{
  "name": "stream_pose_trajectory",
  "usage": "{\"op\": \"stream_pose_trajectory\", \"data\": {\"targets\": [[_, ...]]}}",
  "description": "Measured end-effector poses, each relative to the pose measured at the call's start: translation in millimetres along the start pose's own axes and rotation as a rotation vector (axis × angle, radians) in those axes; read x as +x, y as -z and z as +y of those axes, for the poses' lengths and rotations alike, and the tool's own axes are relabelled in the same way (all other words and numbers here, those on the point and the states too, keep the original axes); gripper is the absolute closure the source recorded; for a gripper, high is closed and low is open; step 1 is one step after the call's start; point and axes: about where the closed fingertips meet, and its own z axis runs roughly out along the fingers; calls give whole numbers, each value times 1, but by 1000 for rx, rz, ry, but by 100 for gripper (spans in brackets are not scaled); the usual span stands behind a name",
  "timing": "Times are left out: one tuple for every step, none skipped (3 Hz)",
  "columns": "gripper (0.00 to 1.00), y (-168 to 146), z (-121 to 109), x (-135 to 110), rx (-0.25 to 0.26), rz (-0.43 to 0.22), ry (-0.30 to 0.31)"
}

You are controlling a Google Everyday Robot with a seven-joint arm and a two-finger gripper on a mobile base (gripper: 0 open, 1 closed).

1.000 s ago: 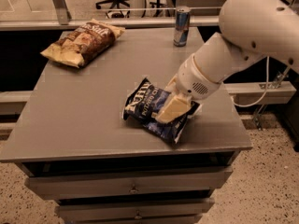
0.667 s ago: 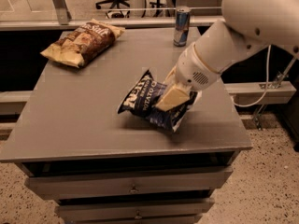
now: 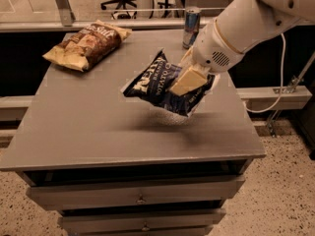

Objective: Move blue chip bag near brown chip bag

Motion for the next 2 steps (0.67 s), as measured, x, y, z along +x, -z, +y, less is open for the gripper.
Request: {"op": "stream_pose_trajectory", "data": {"targets": [[100,-16,-15,-20,21,-46,7],[100,-48,-46,-55,35,-111,7]]}}
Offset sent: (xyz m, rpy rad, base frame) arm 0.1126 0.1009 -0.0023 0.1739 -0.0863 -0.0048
